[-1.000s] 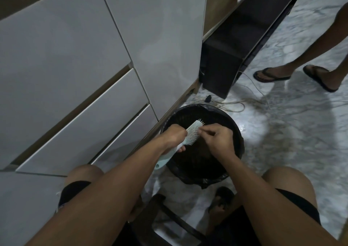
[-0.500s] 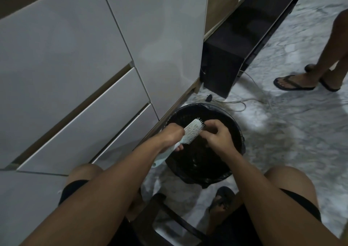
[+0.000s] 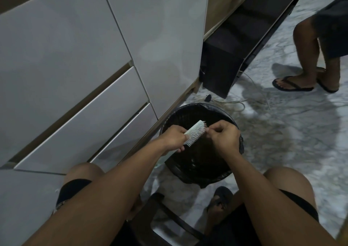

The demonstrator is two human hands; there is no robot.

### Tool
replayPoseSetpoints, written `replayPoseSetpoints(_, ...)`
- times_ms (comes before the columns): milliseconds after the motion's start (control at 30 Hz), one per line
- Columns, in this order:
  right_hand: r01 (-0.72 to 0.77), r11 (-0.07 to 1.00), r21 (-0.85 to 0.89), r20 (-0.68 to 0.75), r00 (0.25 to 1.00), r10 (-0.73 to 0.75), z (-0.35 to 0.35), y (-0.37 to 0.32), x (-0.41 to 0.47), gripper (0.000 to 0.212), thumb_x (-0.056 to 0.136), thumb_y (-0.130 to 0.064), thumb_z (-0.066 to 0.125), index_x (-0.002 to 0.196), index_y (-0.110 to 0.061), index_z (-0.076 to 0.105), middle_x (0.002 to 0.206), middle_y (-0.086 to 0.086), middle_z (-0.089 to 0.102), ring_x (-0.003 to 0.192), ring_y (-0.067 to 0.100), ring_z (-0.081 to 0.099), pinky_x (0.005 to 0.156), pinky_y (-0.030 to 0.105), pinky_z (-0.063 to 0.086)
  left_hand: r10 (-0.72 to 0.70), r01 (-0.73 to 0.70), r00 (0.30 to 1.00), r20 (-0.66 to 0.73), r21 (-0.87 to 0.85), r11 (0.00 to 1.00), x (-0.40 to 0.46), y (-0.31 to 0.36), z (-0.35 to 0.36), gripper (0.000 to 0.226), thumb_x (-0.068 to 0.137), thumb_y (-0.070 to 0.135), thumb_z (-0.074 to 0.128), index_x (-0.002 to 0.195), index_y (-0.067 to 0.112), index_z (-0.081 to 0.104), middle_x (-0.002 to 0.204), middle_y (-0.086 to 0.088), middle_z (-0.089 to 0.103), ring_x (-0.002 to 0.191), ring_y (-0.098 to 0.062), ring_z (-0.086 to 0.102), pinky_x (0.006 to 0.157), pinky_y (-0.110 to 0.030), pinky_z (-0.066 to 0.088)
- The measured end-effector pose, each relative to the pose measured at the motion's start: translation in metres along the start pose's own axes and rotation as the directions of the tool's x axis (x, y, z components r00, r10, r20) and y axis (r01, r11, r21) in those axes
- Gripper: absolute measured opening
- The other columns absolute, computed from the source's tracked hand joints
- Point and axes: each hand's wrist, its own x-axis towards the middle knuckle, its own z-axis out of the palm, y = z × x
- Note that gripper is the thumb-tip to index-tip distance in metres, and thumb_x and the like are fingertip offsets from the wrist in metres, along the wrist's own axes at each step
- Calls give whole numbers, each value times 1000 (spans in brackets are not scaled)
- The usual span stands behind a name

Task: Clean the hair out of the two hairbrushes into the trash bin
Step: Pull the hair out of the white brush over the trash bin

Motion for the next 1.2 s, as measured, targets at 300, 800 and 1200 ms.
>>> replayPoseSetpoints(300,-127,987,100,-226,963,147,-4,10,12,25,82,-14,69,63,-22,56,71,8,70,74,27,69,73,39,57,-52,52,999,-11,-34,998,-2,-1,-8,35,101,15,47,132,1,57,86,-11,61,64,-14,58,47,-20,47)
replayPoseSetpoints(800,-154,969,193,406,912,64,2,-9,-6,27,92,-10,60,118,-17,64,86,1,70,65,11,63,57,24,50,-25,24,1000,-19,-77,997,-4,9,-7,32,94,1,54,125,2,62,81,-9,64,64,-12,61,54,-21,53)
replayPoseSetpoints(1200,-51,997,-54,291,955,65,-3,9,11,29,95,-21,56,69,-21,69,74,-4,66,75,17,59,73,35,51,-57,49,957,-286,-38,998,5,-4,-11,30,90,-2,52,117,-2,65,106,-29,67,63,-24,59,59,-36,55)
